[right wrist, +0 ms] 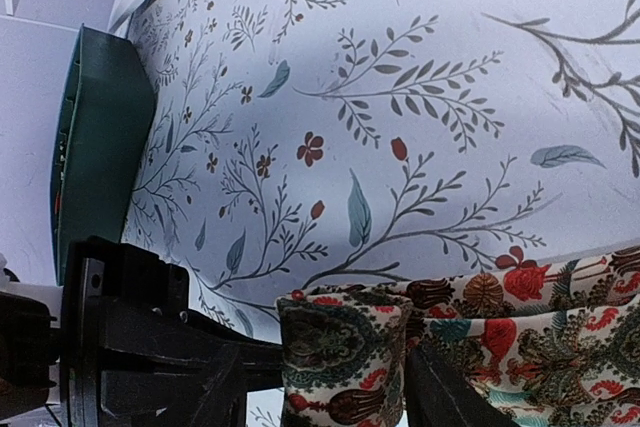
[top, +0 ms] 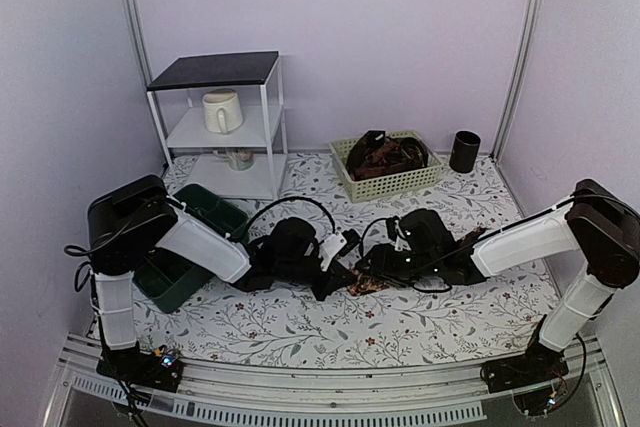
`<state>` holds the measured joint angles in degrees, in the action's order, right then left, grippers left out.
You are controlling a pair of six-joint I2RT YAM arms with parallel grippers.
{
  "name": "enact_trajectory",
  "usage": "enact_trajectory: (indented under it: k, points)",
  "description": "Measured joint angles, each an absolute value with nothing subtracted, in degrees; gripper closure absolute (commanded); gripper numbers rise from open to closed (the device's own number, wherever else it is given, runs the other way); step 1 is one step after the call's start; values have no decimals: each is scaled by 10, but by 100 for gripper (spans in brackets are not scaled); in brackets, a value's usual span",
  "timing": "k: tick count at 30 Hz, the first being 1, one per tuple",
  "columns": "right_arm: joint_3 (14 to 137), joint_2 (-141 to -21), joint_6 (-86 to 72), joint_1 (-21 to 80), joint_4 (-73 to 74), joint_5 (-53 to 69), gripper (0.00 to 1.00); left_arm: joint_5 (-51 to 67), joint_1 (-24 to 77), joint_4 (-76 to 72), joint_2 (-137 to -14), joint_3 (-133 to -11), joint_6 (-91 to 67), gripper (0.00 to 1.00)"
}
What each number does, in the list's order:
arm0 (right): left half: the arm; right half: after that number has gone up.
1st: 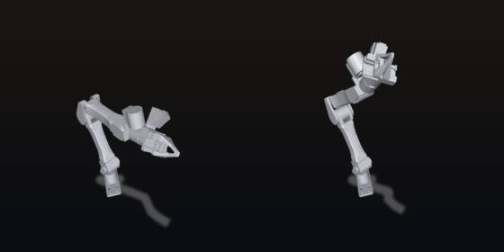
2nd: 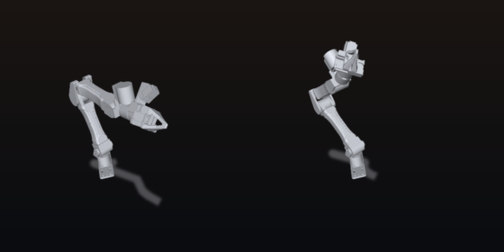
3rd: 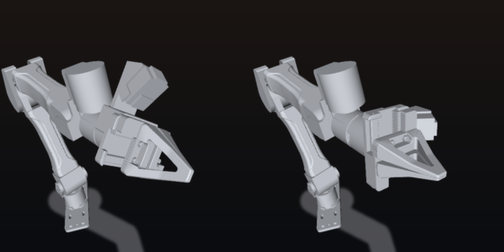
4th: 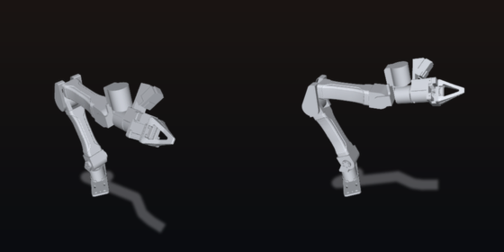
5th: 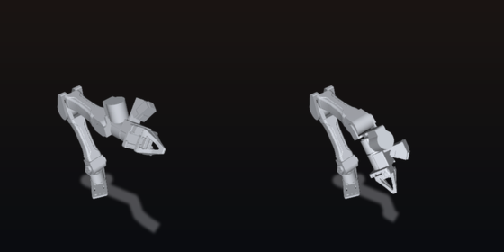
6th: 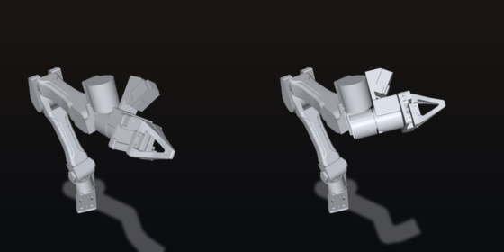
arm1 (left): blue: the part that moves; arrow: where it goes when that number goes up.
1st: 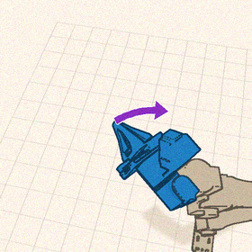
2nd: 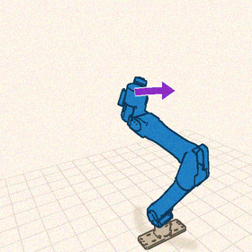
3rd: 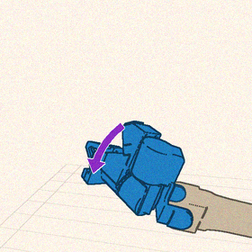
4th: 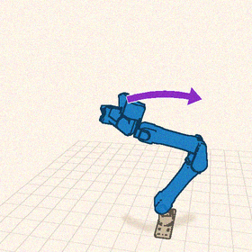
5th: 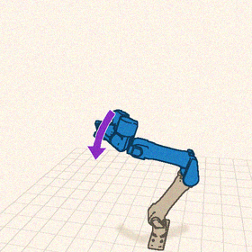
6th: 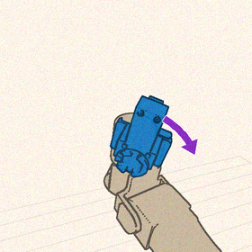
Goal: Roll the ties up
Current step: Roll the tie at the center of the board.
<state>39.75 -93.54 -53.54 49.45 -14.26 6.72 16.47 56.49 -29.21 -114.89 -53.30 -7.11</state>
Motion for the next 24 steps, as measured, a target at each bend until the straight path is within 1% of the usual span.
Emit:
enact_trajectory:
  k: [6,11,15,21,24]
  points:
    - [398,-946,-536,494,-142,79,56,163,565,-292,-1149,-533,-71,100]
    - [398,-954,-542,490,-153,96,64,158,565,-293,-1149,-532,-71,96]
    - [387,-965,-555,480,-190,123,65,152,565,-297,-1145,-520,-71,88]
    - [370,-971,-575,474,-233,152,67,129,565,-302,-1103,-482,-69,68]
    - [356,-977,-586,469,-256,162,67,122,565,-309,-1085,-467,-68,62]
